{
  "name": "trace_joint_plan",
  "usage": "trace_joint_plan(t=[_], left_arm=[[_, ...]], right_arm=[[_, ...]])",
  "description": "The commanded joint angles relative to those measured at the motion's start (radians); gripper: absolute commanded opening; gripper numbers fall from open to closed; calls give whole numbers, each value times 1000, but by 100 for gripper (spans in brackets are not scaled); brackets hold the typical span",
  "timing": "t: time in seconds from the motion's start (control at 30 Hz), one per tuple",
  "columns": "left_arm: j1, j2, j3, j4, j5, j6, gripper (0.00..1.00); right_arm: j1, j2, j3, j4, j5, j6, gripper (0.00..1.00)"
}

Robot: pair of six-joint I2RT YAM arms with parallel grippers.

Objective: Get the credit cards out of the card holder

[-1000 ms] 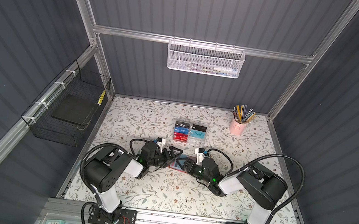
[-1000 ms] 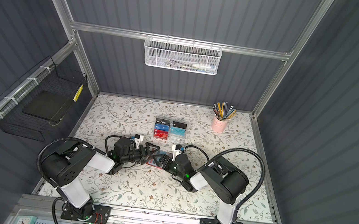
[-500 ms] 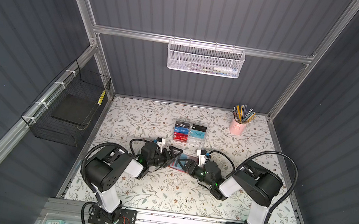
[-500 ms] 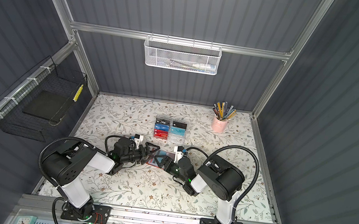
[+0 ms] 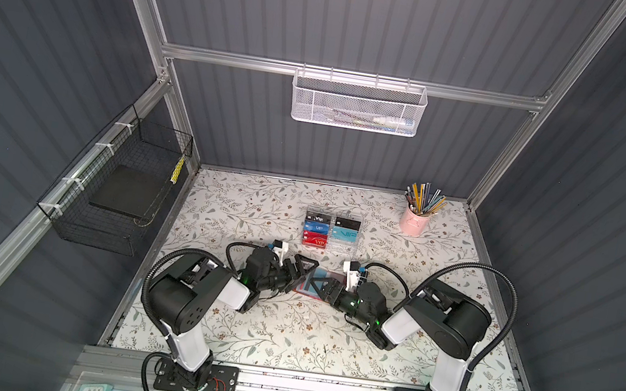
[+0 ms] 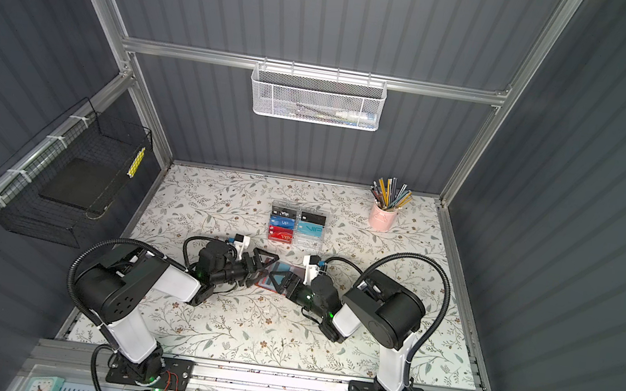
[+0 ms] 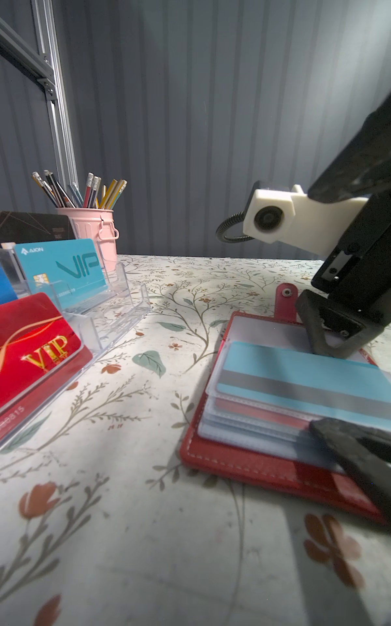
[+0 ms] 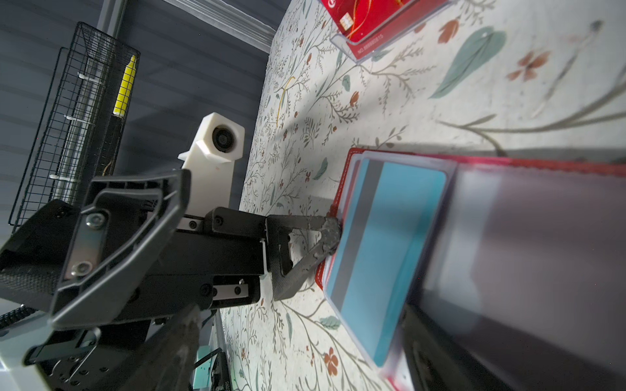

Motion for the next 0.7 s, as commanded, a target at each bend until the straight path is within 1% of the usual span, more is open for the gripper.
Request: trace_joint_plan(t=[0.0, 0.13, 0.67], left_arm=[[-8, 54, -40, -152, 1, -13, 100], [-8, 60, -36, -150, 4, -13, 100], [-7, 61, -41, -145, 1, -15, 100]], right_arm=[[2, 32, 8, 80, -28, 8, 91], [-1, 50, -6, 161, -39, 15, 91], [3, 36, 20, 160, -101, -16, 87]])
